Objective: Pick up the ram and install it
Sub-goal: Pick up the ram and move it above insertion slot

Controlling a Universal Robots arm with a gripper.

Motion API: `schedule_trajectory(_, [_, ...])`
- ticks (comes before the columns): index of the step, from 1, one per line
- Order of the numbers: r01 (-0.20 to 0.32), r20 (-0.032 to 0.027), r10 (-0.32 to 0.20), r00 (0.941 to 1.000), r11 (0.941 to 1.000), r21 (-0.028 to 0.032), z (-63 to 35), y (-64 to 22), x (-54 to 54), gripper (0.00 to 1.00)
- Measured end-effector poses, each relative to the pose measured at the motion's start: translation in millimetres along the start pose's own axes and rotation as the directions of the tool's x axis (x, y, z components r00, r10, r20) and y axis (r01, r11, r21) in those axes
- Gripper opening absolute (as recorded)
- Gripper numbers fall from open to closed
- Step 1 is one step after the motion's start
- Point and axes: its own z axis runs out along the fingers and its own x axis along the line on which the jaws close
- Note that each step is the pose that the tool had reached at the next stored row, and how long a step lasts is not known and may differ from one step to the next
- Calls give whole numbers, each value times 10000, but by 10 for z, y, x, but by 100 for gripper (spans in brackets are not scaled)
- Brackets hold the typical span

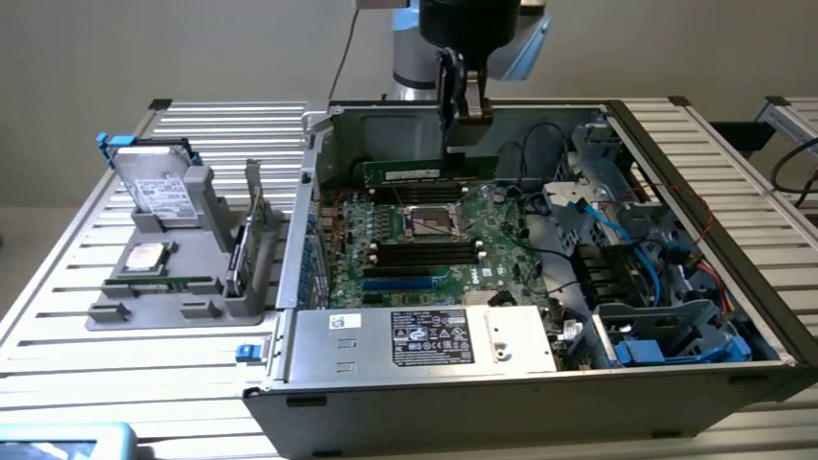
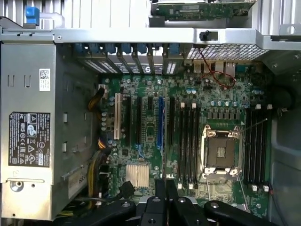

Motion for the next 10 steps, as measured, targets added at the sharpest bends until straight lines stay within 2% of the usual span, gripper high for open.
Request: schedule_trajectory(10, [-120, 0, 120, 9999, 9999, -5, 73, -41, -136, 12])
